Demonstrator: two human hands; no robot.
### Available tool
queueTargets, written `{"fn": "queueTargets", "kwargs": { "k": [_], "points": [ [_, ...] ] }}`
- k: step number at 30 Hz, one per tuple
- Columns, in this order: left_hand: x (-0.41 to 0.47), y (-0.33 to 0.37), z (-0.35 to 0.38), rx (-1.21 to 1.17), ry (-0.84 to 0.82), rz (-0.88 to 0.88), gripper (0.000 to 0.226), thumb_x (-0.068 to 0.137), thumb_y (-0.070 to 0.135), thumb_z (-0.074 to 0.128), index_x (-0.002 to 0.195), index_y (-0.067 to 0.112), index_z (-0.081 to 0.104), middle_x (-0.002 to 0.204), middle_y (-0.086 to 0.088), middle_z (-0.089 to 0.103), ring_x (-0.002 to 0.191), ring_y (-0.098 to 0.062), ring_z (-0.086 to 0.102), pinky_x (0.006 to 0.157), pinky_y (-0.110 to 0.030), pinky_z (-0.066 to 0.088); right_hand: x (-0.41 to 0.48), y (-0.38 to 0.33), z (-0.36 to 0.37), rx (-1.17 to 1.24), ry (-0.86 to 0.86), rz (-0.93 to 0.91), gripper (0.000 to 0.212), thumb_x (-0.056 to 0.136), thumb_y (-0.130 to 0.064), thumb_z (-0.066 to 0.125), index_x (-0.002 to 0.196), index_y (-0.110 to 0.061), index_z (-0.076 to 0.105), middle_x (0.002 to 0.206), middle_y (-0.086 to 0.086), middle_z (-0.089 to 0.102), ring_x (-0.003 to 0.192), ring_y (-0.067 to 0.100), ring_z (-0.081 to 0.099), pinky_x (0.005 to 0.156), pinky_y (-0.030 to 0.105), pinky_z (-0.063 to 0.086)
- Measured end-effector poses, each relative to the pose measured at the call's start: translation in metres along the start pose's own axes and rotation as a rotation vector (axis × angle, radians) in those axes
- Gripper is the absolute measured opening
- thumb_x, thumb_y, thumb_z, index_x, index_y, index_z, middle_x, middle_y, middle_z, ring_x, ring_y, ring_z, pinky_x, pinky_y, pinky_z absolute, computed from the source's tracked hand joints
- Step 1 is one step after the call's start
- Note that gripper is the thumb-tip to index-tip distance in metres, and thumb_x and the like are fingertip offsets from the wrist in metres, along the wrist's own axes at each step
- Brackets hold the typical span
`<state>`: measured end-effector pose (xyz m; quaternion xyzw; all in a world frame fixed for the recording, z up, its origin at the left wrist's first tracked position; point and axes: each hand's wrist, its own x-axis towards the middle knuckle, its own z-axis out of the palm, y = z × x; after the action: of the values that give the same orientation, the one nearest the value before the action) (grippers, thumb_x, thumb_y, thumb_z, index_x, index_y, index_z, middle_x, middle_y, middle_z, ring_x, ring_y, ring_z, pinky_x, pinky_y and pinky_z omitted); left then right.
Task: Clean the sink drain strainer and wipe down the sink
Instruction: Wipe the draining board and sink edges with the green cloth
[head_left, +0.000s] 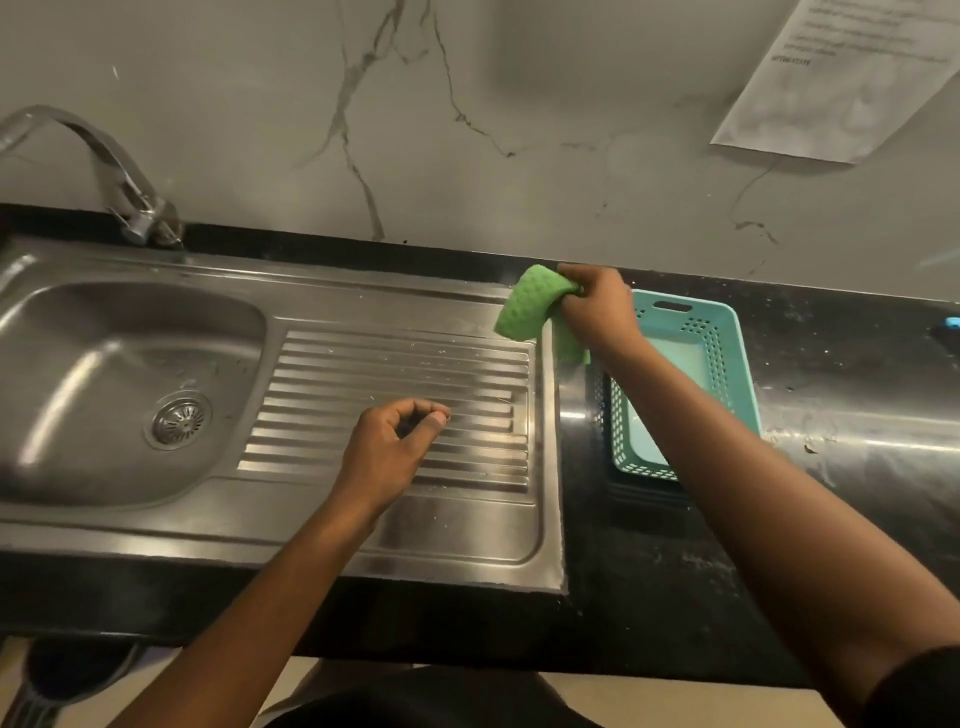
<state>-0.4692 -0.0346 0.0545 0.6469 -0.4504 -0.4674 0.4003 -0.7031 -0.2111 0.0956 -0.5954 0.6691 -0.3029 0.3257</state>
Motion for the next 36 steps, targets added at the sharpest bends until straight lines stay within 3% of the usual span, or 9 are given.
{"fn": "queueTargets", "kwargs": {
  "k": [4, 7, 9, 11, 14, 19, 27, 32, 36],
  "points": [
    [0.007, -0.011, -0.021, 0.030, -0.026, 0.002, 0.013, 0.100, 0.022, 0.069, 0.106, 0.025, 0.081, 0.100, 0.009, 0.081, 0.096, -0.002, 0.073, 0.093, -0.036, 0.062, 0.032, -0.003, 0.035, -0.434, 0.060, -0.223, 0.072, 0.092, 0.000, 0.061, 0.159, -0.017, 0.039, 0.137, 0.019, 0.065, 0.123, 0.038, 0.062, 0.095, 0.041, 0.049],
    [0.012, -0.018, -0.033, 0.022, -0.043, -0.015, 0.013, 0.099, 0.022, 0.071, 0.102, 0.026, 0.082, 0.101, 0.010, 0.082, 0.099, -0.006, 0.075, 0.096, -0.041, 0.062, 0.055, 0.026, 0.064, -0.645, -0.145, -0.253, 0.072, 0.091, 0.000, 0.067, 0.157, -0.012, 0.041, 0.158, 0.017, 0.046, 0.148, 0.039, 0.040, 0.118, 0.048, 0.039],
    [0.014, -0.022, -0.040, 0.026, -0.052, -0.025, 0.012, 0.099, 0.023, 0.071, 0.101, 0.028, 0.082, 0.101, 0.008, 0.082, 0.100, -0.011, 0.076, 0.096, -0.045, 0.062, 0.054, 0.052, 0.077, -0.817, -0.326, -0.206, 0.061, 0.094, -0.018, 0.071, 0.150, -0.011, 0.048, 0.161, 0.014, 0.040, 0.153, 0.040, 0.029, 0.119, 0.053, 0.038],
    [0.016, -0.024, -0.046, 0.031, -0.057, -0.026, 0.012, 0.099, 0.023, 0.071, 0.100, 0.028, 0.082, 0.100, 0.007, 0.082, 0.100, -0.013, 0.076, 0.095, -0.047, 0.062, 0.043, 0.076, 0.084, -0.934, -0.436, -0.181, 0.068, 0.100, -0.031, 0.063, 0.159, -0.010, 0.035, 0.170, 0.013, 0.027, 0.159, 0.039, 0.015, 0.124, 0.055, 0.029],
    [0.018, -0.025, -0.050, 0.036, -0.069, -0.034, 0.012, 0.099, 0.024, 0.071, 0.099, 0.028, 0.082, 0.099, 0.005, 0.082, 0.098, -0.015, 0.076, 0.094, -0.048, 0.062, 0.024, 0.094, 0.086, -0.958, -0.426, -0.214, 0.077, 0.105, -0.038, 0.053, 0.165, -0.009, 0.015, 0.174, 0.015, 0.013, 0.161, 0.036, 0.005, 0.129, 0.055, 0.015],
    [0.018, -0.025, -0.050, 0.040, -0.105, -0.029, 0.011, 0.099, 0.025, 0.071, 0.100, 0.027, 0.082, 0.101, 0.006, 0.082, 0.099, -0.014, 0.076, 0.094, -0.049, 0.062, -0.019, 0.095, 0.083, -1.003, -0.385, -0.251, 0.068, 0.108, -0.036, 0.039, 0.165, -0.008, 0.016, 0.172, 0.015, 0.019, 0.161, 0.031, 0.009, 0.130, 0.050, 0.006],
    [0.009, -0.024, -0.054, 0.018, -0.127, -0.018, 0.012, 0.100, 0.023, 0.070, 0.102, 0.026, 0.082, 0.105, 0.007, 0.081, 0.102, -0.012, 0.075, 0.096, -0.047, 0.062, -0.104, 0.091, 0.079, -0.877, -0.376, -0.207, 0.065, 0.104, -0.024, 0.038, 0.163, -0.003, 0.023, 0.169, 0.018, 0.027, 0.160, 0.033, 0.015, 0.131, 0.046, 0.013],
    [0.004, -0.024, -0.055, 0.020, -0.133, -0.014, 0.012, 0.100, 0.022, 0.070, 0.104, 0.023, 0.081, 0.107, 0.006, 0.081, 0.101, -0.011, 0.075, 0.097, -0.044, 0.062, -0.148, 0.094, 0.078, -0.837, -0.335, -0.189, 0.071, 0.096, -0.027, 0.018, 0.161, -0.003, 0.031, 0.166, 0.017, 0.036, 0.159, 0.031, 0.021, 0.130, 0.045, 0.014],
    [0.002, -0.026, -0.059, 0.017, -0.144, -0.014, 0.013, 0.101, 0.024, 0.069, 0.107, 0.024, 0.080, 0.109, 0.007, 0.080, 0.106, -0.011, 0.074, 0.098, -0.043, 0.061, -0.189, 0.099, 0.075, -0.829, -0.328, -0.236, 0.071, 0.093, -0.026, 0.019, 0.158, -0.003, 0.037, 0.163, 0.017, 0.041, 0.158, 0.031, 0.026, 0.129, 0.042, 0.014]
  ]
}}
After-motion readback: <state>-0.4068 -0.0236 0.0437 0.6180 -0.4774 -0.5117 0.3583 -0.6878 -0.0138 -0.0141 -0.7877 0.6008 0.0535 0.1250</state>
